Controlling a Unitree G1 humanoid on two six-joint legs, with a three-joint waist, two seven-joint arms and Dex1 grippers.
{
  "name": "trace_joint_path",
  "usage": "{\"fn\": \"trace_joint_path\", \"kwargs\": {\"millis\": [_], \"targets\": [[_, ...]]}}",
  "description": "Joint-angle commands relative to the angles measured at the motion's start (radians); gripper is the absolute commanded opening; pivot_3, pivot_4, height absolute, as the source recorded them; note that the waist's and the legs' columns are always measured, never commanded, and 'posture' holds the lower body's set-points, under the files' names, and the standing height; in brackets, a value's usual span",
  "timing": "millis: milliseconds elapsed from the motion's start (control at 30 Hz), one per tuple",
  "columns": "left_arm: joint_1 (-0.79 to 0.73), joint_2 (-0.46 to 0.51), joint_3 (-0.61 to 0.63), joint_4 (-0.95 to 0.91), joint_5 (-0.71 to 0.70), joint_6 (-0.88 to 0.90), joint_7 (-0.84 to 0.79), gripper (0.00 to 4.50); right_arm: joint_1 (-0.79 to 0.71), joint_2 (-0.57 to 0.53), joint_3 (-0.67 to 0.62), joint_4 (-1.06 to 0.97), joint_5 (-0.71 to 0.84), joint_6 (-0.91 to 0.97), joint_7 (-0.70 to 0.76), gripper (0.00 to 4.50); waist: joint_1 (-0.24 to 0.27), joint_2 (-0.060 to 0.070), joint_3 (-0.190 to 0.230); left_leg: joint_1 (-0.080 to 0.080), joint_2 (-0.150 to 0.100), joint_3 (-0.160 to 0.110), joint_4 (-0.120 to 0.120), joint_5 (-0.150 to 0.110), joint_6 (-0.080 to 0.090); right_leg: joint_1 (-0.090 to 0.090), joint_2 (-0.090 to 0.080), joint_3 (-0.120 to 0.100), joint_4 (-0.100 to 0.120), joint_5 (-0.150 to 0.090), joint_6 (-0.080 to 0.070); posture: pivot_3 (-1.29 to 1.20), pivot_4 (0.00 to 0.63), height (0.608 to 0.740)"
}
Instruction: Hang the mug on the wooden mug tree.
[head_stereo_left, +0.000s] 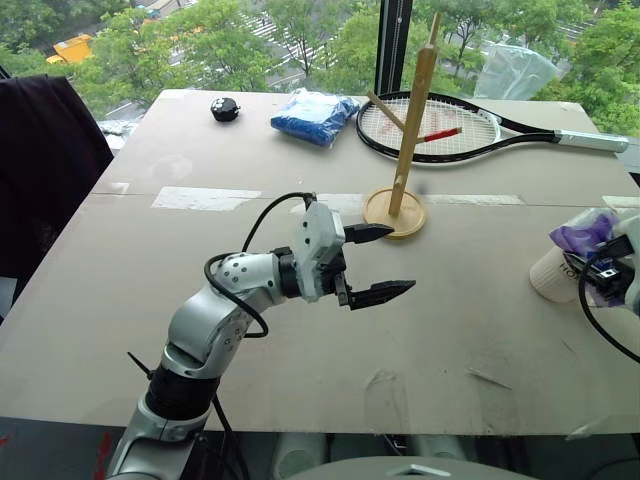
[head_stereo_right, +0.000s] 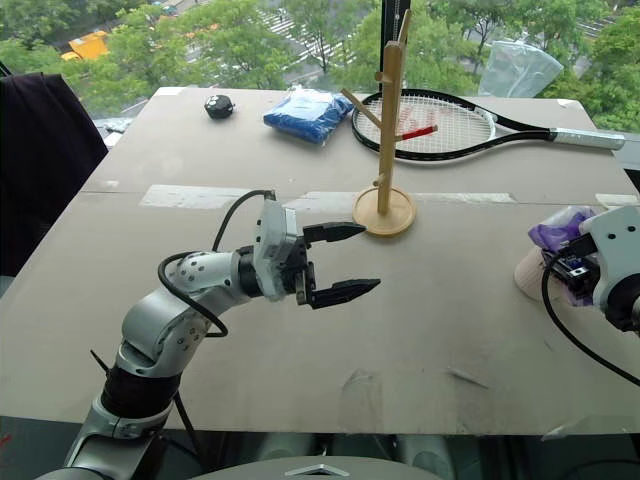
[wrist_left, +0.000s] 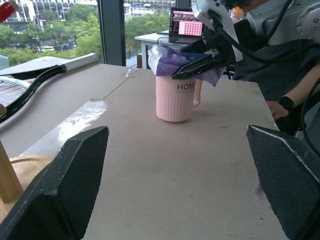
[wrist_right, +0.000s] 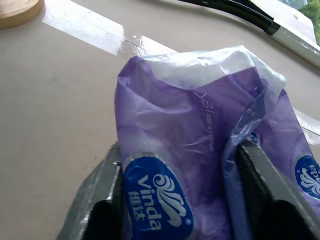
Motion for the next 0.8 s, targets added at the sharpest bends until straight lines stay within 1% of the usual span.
{"fn": "trace_joint_path", "kwargs": {"millis": [33, 67, 167, 267, 367, 467, 533, 600, 700, 767, 800], "targets": [[-0.015, 0.004, 0.007, -0.043, -0.016, -0.008, -0.005, 4.5, -0.021, 0.011, 0.006, -0.015, -0.011, -0.005, -0.018, 0.5, 0.0, -0.001, 0.0, 0.0, 0.0, 0.0, 0.0, 0.0, 0.0, 0.0, 0.0, 0.0, 0.0, 0.0, 0.0, 0.0, 0.15, 0.731], [-0.017, 0.005, 0.006, -0.04, -0.013, -0.01, -0.006, 4.5, -0.03, 0.014, 0.005, -0.018, -0.01, -0.005, -0.021, 0.04, 0.0, -0.001, 0.0, 0.0, 0.0, 0.0, 0.0, 0.0, 0.0, 0.0, 0.0, 0.0, 0.0, 0.0, 0.0, 0.0, 0.15, 0.731], [-0.02, 0.007, 0.008, -0.034, -0.015, -0.015, -0.012, 4.5, -0.069, 0.017, -0.003, -0.026, -0.004, 0.009, -0.029, 0.04, -0.003, -0.001, 0.001, 0.0, 0.0, 0.0, 0.0, 0.0, 0.0, 0.0, 0.0, 0.001, 0.0, 0.0, 0.0, 0.0, 0.15, 0.731], [-0.021, 0.009, 0.006, -0.027, -0.021, -0.022, -0.032, 4.5, -0.086, -0.008, -0.022, -0.028, -0.015, 0.014, -0.024, 0.04, -0.003, -0.001, 0.001, 0.0, 0.0, 0.0, 0.0, 0.0, 0.0, 0.0, 0.0, 0.001, 0.001, 0.0, 0.0, 0.0, 0.15, 0.731], [-0.036, -0.003, -0.017, -0.001, -0.027, -0.035, -0.078, 4.5, -0.096, -0.039, -0.082, -0.025, -0.027, 0.038, -0.025, 0.04, -0.001, -0.001, 0.001, 0.0, 0.0, 0.0, 0.0, 0.0, 0.0, 0.0, 0.0, 0.001, 0.001, 0.001, -0.001, 0.0, 0.15, 0.731], [-0.108, -0.051, -0.064, 0.07, -0.023, -0.073, -0.149, 4.5, 0.026, -0.078, -0.25, -0.029, -0.066, 0.091, 0.022, 0.04, 0.015, 0.0, 0.001, -0.002, -0.003, -0.003, 0.001, 0.0, 0.0, 0.0, -0.001, 0.0, 0.001, 0.003, 0.001, 0.0, 0.15, 0.731], [-0.144, -0.071, -0.085, 0.104, -0.026, -0.085, -0.193, 4.5, 0.127, -0.072, -0.331, -0.028, -0.096, 0.103, 0.045, 0.04, 0.024, 0.0, 0.001, -0.003, -0.006, -0.006, 0.002, 0.0, 0.0, 0.001, 0.0, 0.001, 0.0, 0.001, 0.003, 0.0, 0.15, 0.731], [-0.17, -0.084, -0.11, 0.126, -0.029, -0.096, -0.244, 4.5, 0.205, -0.033, -0.4, -0.031, -0.121, 0.112, 0.042, 0.04, 0.024, 0.0, 0.001, -0.003, -0.006, -0.007, 0.002, 0.0, 0.001, 0.003, 0.0, 0.001, -0.001, 0.001, 0.004, 0.0, 0.15, 0.731], [-0.188, -0.1, -0.123, 0.146, -0.042, -0.1, -0.291, 4.5, 0.283, 0.014, -0.444, -0.044, -0.14, 0.116, 0.039, 0.04, 0.008, 0.0, 0.001, -0.003, -0.007, -0.008, 0.002, 0.0, 0.001, 0.003, 0.0, 0.003, -0.001, 0.0, 0.005, 0.0, 0.15, 0.731], [-0.203, -0.107, -0.135, 0.167, -0.039, -0.108, -0.326, 4.5, 0.341, 0.071, -0.459, -0.079, -0.133, 0.132, 0.046, 0.04, -0.001, 0.0, 0.001, -0.002, -0.008, -0.009, 0.002, 0.0, 0.001, 0.003, -0.001, 0.004, 0.0, 0.0, 0.005, 0.0, 0.15, 0.731], [-0.211, -0.11, -0.139, 0.179, -0.036, -0.112, -0.342, 4.5, 0.376, 0.094, -0.461, -0.096, -0.126, 0.131, 0.058, 0.04, -0.003, 0.0, 0.001, -0.001, -0.008, -0.01, 0.002, 0.0, 0.001, 0.003, 0.0, 0.004, 0.0, -0.002, 0.008, 0.0, 0.15, 0.731]]}}
